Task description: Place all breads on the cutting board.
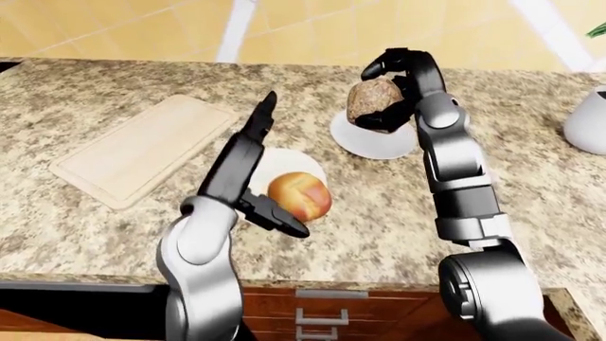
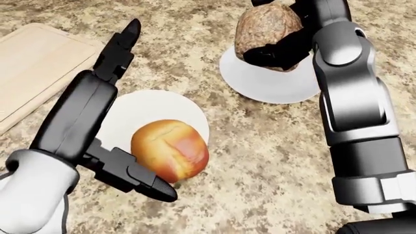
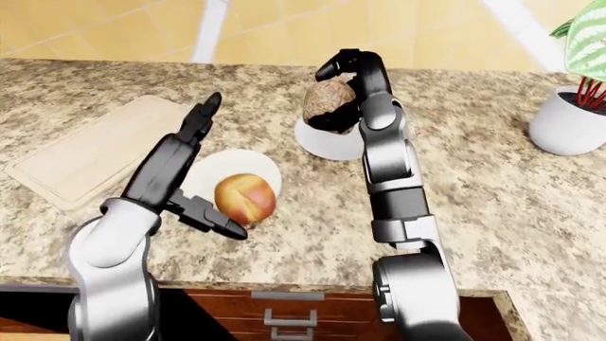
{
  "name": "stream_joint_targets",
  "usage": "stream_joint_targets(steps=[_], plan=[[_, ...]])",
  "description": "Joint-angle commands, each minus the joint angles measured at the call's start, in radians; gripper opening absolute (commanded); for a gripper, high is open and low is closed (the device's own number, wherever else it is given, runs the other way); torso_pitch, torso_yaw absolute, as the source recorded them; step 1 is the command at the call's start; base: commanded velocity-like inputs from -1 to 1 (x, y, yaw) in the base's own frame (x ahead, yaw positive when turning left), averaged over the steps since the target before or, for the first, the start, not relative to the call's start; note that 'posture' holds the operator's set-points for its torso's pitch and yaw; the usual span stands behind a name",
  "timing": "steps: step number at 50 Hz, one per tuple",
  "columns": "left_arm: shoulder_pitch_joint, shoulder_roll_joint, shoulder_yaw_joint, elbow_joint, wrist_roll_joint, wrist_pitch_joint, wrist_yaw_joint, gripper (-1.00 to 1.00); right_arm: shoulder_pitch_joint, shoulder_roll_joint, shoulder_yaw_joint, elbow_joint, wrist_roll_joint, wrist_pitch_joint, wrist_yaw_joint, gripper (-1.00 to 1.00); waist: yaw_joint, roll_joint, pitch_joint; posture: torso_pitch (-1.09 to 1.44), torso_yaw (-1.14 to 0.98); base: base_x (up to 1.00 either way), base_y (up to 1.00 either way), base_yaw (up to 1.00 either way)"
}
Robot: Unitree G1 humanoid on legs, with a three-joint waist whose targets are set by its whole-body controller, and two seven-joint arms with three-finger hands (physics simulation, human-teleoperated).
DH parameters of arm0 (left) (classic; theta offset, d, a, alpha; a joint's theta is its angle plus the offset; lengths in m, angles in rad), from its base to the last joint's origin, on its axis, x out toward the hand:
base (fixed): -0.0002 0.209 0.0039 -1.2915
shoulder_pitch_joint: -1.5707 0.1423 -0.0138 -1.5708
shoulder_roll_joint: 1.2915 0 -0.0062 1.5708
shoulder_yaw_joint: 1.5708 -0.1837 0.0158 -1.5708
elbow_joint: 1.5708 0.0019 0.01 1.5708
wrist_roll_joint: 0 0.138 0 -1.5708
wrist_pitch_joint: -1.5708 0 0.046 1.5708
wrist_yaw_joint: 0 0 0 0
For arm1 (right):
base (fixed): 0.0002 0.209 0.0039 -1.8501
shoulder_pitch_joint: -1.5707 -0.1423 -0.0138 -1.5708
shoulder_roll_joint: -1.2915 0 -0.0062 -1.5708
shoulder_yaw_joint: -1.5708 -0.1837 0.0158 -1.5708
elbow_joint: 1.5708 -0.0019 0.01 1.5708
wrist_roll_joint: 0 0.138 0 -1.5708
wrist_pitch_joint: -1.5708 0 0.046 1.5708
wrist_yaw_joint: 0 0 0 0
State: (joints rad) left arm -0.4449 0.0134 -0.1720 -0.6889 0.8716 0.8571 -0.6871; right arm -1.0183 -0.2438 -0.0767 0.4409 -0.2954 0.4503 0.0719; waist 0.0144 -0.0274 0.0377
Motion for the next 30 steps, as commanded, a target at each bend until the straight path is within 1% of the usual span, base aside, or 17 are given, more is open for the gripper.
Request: stream_joint_targets(steps=[1, 5, 7, 8, 15, 17, 20, 22, 24, 26, 28, 30], plan=[[-0.015, -0.018, 0.004, -0.027, 0.042, -0.062, -0.014, 1.00, -0.039, -0.012, -0.009, -0.034, -0.002, -0.030, -0.011, -1.00, 0.000, -0.001, -0.030, 0.00, 0.00, 0.00, 0.00, 0.00], [0.005, -0.046, 0.005, -0.023, 0.069, -0.096, -0.033, 0.98, -0.040, -0.014, -0.009, -0.031, -0.001, -0.029, -0.013, -1.00, 0.003, -0.005, -0.031, 0.00, 0.00, 0.00, 0.00, 0.00], [0.013, -0.057, 0.000, -0.030, 0.088, -0.103, -0.046, 0.83, -0.039, -0.014, -0.009, -0.034, -0.002, -0.026, -0.012, -1.00, 0.004, -0.006, -0.031, 0.00, 0.00, 0.00, 0.00, 0.00], [0.016, -0.063, -0.005, -0.035, 0.100, -0.103, -0.056, 0.78, -0.038, -0.014, -0.009, -0.039, -0.002, -0.022, -0.012, -1.00, 0.005, -0.007, -0.031, 0.00, 0.00, 0.00, 0.00, 0.00], [0.040, -0.095, -0.022, -0.028, 0.140, -0.141, -0.082, 0.65, -0.040, -0.016, -0.010, -0.019, 0.001, -0.034, -0.017, -1.00, 0.010, -0.012, -0.028, 0.00, 0.00, 0.00, 0.00, 0.00], [0.052, -0.099, -0.025, -0.024, 0.148, -0.154, -0.088, 0.52, -0.039, -0.016, -0.011, -0.022, 0.002, -0.031, -0.018, -1.00, 0.011, -0.013, -0.028, 0.00, 0.00, 0.00, 0.00, 0.00], [0.075, -0.103, -0.027, -0.021, 0.150, -0.175, -0.088, 0.44, -0.038, -0.018, -0.012, -0.019, 0.003, -0.033, -0.020, -1.00, 0.012, -0.015, -0.026, 0.00, 0.00, 0.00, 0.00, 0.00], [0.078, -0.105, -0.030, -0.025, 0.159, -0.177, -0.097, 0.43, -0.039, -0.019, -0.012, -0.022, 0.004, -0.030, -0.019, -1.00, 0.013, -0.016, -0.026, 0.00, 0.00, 0.00, 0.00, 0.00], [0.085, -0.107, -0.032, -0.024, 0.162, -0.186, -0.099, 0.32, -0.043, -0.019, -0.013, -0.013, 0.006, -0.036, -0.022, -1.00, 0.013, -0.017, -0.026, 0.00, 0.00, 0.00, 0.00, 0.00], [0.086, -0.110, -0.032, -0.024, 0.165, -0.190, -0.103, 0.08, -0.043, -0.020, -0.013, -0.011, 0.006, -0.037, -0.023, -1.00, 0.014, -0.018, -0.025, 0.00, 0.00, 0.00, 0.00, 0.00], [0.085, -0.113, -0.032, -0.025, 0.168, -0.192, -0.106, -0.08, -0.043, -0.020, -0.013, -0.013, 0.006, -0.034, -0.024, -1.00, 0.014, -0.018, -0.024, 0.00, 0.00, 0.00, 0.00, 0.00], [0.089, -0.115, -0.030, -0.022, 0.167, -0.198, -0.104, -0.07, -0.049, -0.023, -0.017, 0.001, 0.011, -0.044, -0.029, -1.00, 0.015, -0.019, -0.024, 0.00, 0.00, 0.00, 0.00, 0.00]])
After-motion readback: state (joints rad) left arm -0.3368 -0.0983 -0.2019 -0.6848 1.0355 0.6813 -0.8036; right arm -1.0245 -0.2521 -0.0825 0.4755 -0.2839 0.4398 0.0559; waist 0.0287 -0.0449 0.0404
